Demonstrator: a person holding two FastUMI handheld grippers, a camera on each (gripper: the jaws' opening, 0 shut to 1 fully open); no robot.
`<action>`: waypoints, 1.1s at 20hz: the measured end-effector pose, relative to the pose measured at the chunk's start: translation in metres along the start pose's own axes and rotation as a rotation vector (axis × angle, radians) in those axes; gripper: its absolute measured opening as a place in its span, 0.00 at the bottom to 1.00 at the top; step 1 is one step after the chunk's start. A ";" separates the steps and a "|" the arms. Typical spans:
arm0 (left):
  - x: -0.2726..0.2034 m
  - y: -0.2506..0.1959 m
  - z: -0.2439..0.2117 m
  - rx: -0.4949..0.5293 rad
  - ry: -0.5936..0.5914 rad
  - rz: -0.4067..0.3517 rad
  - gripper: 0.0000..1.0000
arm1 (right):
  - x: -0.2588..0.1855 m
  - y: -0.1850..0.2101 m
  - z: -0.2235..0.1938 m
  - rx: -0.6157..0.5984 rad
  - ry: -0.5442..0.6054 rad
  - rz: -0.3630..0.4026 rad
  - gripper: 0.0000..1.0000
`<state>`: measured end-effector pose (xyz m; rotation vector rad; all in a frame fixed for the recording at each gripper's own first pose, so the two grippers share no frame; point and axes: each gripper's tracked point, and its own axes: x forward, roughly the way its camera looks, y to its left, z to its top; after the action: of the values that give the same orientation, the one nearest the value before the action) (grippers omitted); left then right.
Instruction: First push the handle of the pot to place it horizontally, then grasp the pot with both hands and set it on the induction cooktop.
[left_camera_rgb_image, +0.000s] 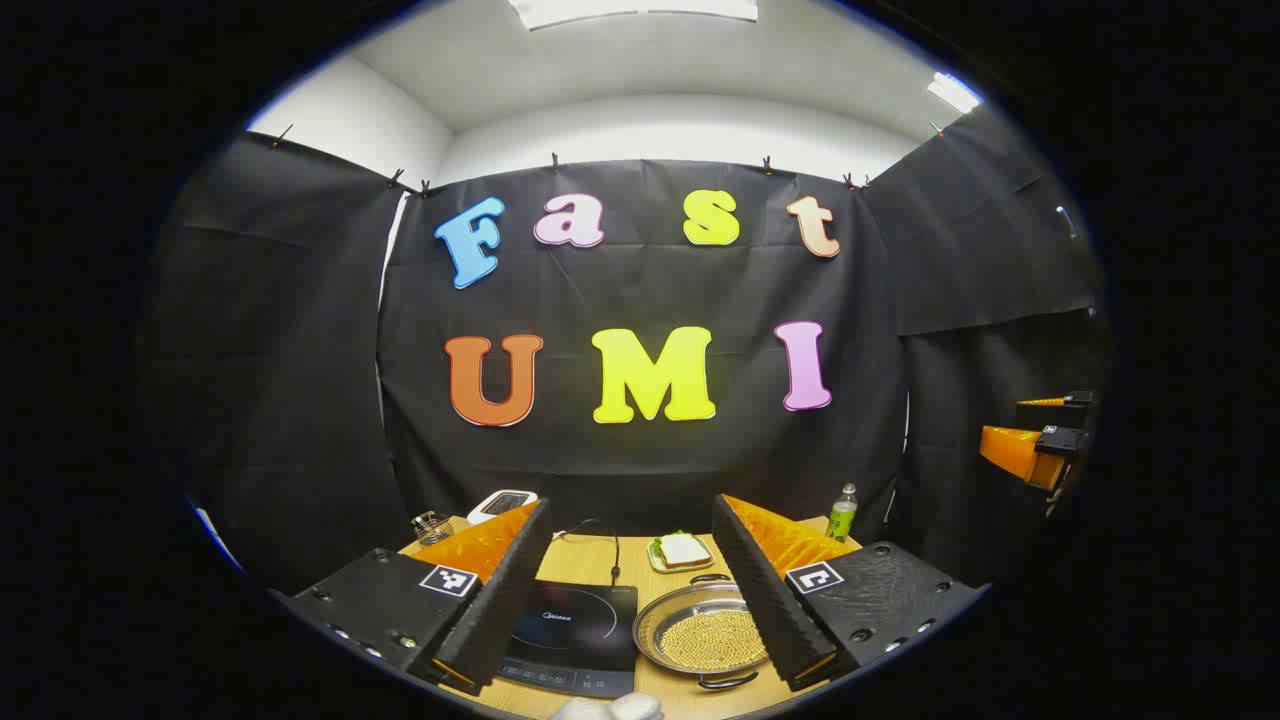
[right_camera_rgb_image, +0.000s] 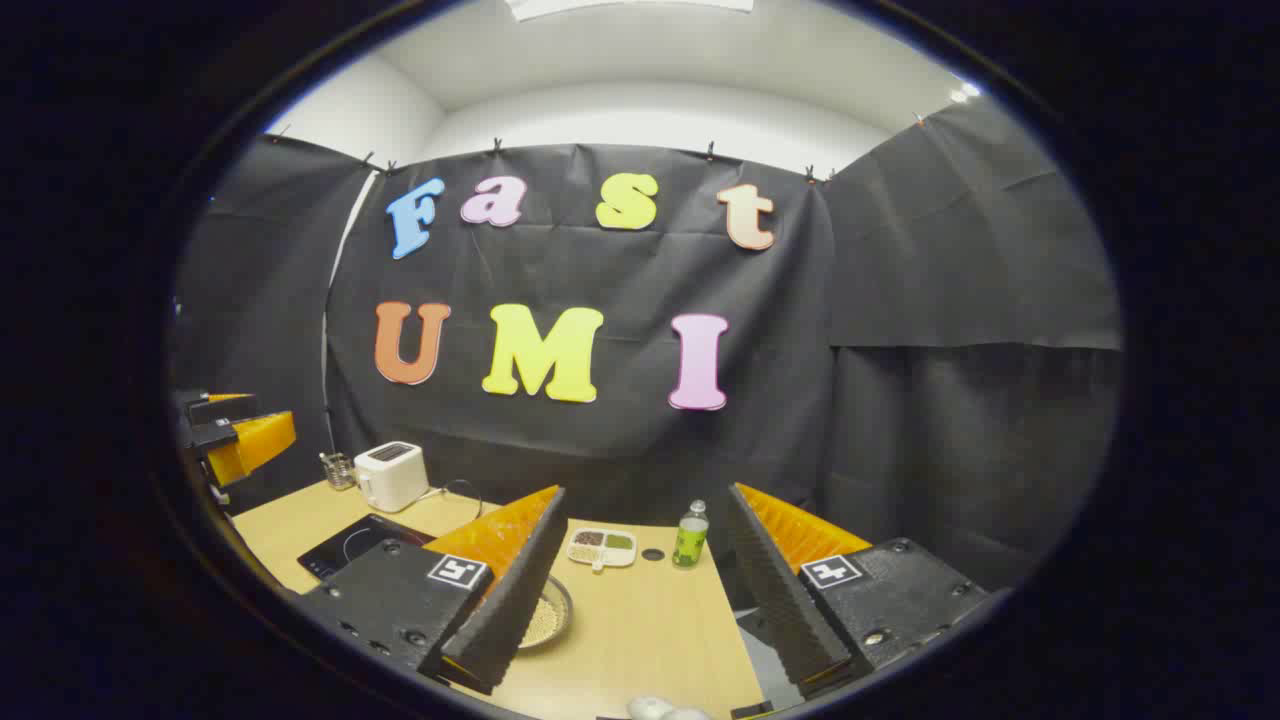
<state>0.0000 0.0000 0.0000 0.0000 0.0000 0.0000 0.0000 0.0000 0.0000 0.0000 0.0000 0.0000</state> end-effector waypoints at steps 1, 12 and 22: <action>0.000 0.000 -0.001 0.000 0.004 0.001 0.96 | 0.000 0.001 -0.001 -0.003 0.001 0.002 0.96; -0.001 0.003 -0.002 0.005 0.000 0.015 0.96 | 0.000 0.012 -0.008 0.004 0.020 0.029 0.97; -0.003 0.010 -0.006 0.004 0.004 0.052 0.96 | 0.016 0.081 -0.033 0.004 0.146 0.285 0.45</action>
<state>-0.0027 0.0100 -0.0055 0.0040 0.0044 0.0515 0.0162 0.0812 -0.0329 0.0039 0.1459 0.2855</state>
